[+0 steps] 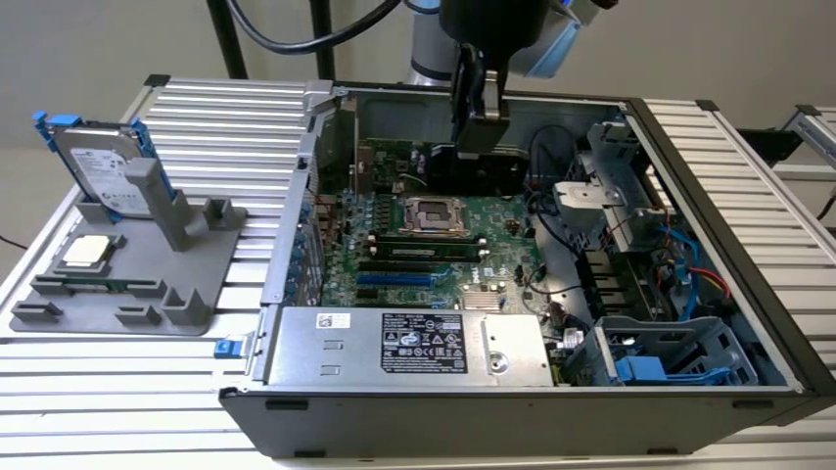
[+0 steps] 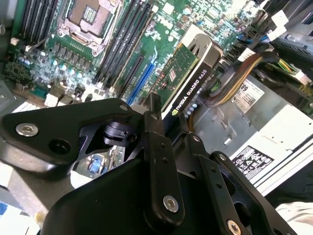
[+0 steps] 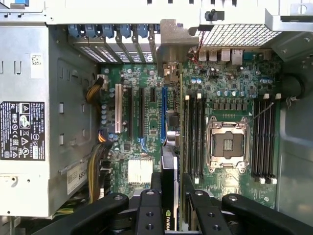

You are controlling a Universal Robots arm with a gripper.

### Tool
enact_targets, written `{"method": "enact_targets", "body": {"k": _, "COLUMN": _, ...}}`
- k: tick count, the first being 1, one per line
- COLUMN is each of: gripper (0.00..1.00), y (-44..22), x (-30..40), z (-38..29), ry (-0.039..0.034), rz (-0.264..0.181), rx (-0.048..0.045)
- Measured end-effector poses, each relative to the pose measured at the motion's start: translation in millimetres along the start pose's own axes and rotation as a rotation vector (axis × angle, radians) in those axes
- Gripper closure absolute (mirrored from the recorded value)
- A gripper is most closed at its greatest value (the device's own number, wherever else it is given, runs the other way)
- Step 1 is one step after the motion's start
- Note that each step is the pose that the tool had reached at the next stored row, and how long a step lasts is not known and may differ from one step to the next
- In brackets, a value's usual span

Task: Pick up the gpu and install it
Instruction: 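Insert the gpu into the slot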

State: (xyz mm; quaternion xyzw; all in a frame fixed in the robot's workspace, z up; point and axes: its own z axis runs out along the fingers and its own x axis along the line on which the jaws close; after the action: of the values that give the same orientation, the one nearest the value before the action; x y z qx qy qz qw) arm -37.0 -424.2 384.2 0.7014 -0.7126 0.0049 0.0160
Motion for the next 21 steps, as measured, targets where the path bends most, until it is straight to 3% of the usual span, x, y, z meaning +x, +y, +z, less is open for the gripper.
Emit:
{"method": "enact_targets", "body": {"k": 11, "gripper": 1.0, "y": -0.1, "x": -0.2, "z": 7.7, "ry": 0.0, "rz": 0.0, "rx": 0.0}}
{"method": "enact_targets", "body": {"k": 21, "gripper": 1.0, "y": -0.2, "x": -0.3, "z": 9.3, "ry": -0.0001, "rz": 0.0, "rx": 0.0}}
